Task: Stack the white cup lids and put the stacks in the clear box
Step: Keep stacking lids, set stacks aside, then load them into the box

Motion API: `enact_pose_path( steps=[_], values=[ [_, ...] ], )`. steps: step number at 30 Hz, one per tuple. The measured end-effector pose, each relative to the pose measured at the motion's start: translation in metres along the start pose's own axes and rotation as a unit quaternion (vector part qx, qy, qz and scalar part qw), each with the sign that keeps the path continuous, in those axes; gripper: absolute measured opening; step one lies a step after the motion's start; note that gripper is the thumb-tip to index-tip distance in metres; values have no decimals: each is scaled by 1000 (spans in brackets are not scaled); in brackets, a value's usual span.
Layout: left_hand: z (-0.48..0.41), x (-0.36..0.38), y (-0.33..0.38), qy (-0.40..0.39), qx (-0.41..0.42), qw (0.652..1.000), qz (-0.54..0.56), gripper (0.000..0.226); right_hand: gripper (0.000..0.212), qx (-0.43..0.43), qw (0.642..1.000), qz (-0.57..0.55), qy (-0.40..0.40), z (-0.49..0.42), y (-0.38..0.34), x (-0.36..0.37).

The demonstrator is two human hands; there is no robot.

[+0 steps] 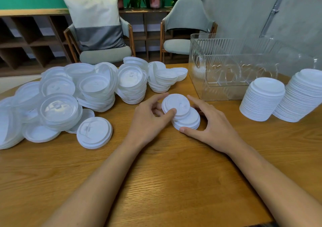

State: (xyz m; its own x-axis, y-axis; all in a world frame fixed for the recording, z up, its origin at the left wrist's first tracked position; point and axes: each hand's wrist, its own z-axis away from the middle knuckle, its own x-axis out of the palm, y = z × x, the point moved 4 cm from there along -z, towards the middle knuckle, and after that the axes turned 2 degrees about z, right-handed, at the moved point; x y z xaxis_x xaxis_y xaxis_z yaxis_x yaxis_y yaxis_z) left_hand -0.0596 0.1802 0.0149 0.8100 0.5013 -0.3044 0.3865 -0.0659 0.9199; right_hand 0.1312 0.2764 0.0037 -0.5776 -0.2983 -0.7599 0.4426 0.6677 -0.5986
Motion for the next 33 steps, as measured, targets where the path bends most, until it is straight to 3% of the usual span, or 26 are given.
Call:
enact_pose_path(
  steps=[4, 7, 9, 15, 22, 26, 33],
  values=[
    [6, 2, 3, 2, 43, 992, -121, 41, 88, -19, 1000, 8, 10, 1, 1, 1],
    [7, 3, 1, -9, 43, 980, -193, 49, 86, -22, 1000, 14, 12, 0, 0, 1],
    [6, 2, 2, -6, 58, 981, -183, 54, 85, -26, 1000, 12, 9, 0, 1, 2],
    [4, 7, -2, -130, 54, 986, -93, 76, 89, -37, 999, 1, -7, 1, -1, 3],
    [8, 12, 1, -34, 65, 982, -172, 57, 98, -39, 999, 8, -8, 1, -3, 4],
    [9, 19, 5, -5, 58, 971, -232, 68, 92, -48, 999, 5, -3, 0, -3, 5],
    [7, 10, 2, -134, 45, 980, -143, 74, 92, -46, 999, -6, -7, 0, -3, 5]
  ],
)
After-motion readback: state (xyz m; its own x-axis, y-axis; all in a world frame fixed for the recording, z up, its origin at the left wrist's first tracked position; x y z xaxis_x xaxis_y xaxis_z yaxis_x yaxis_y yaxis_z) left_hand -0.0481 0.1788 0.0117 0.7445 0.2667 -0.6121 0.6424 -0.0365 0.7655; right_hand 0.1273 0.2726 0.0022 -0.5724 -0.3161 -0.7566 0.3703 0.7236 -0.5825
